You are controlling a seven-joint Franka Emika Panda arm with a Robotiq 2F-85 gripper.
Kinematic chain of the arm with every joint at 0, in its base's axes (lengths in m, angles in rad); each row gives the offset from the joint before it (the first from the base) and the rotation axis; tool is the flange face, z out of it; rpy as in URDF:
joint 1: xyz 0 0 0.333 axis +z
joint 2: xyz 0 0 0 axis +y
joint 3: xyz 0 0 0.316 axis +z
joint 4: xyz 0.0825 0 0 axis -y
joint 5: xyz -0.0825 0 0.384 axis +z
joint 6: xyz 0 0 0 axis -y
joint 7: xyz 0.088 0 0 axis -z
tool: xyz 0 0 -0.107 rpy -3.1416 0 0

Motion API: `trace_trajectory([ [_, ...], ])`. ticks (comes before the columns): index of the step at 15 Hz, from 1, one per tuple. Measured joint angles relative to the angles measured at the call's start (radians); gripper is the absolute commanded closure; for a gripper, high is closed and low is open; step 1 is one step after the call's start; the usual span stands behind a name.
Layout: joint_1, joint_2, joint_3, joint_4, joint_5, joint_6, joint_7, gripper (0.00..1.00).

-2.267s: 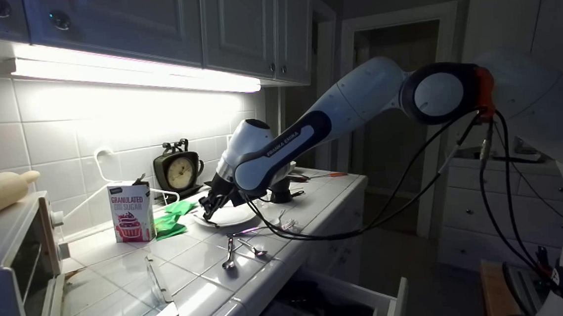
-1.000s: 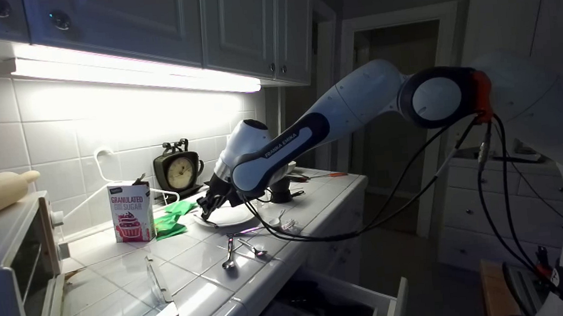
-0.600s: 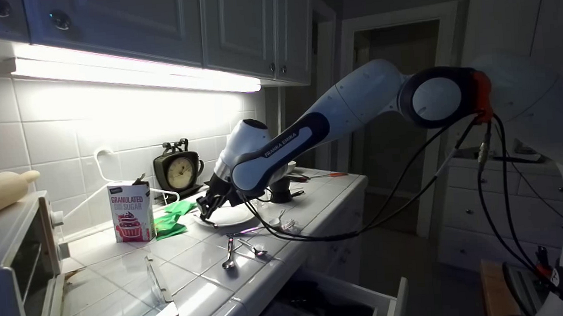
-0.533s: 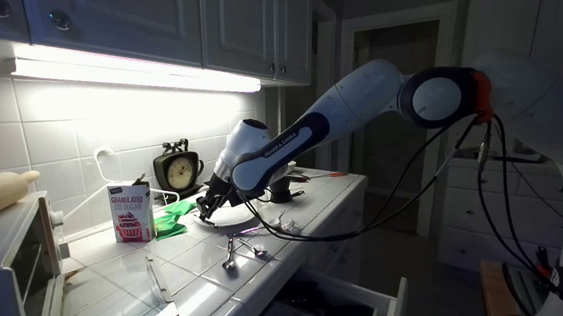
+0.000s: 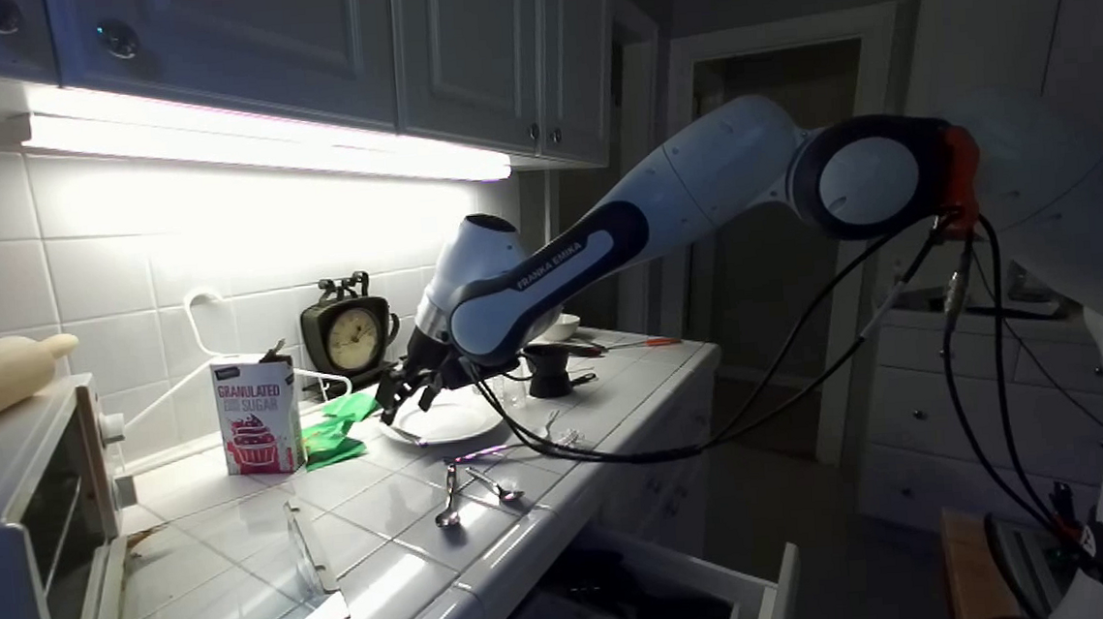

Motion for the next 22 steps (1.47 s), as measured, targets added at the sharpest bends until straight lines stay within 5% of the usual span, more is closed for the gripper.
trace_trajectory([
  [14,0.095,-0.042,-0.079,-0.063,-0.136,-0.121,0.12,0.17],
  [22,0.111,-0.042,-0.093,-0.089,-0.148,-0.122,0.169,0.58],
])
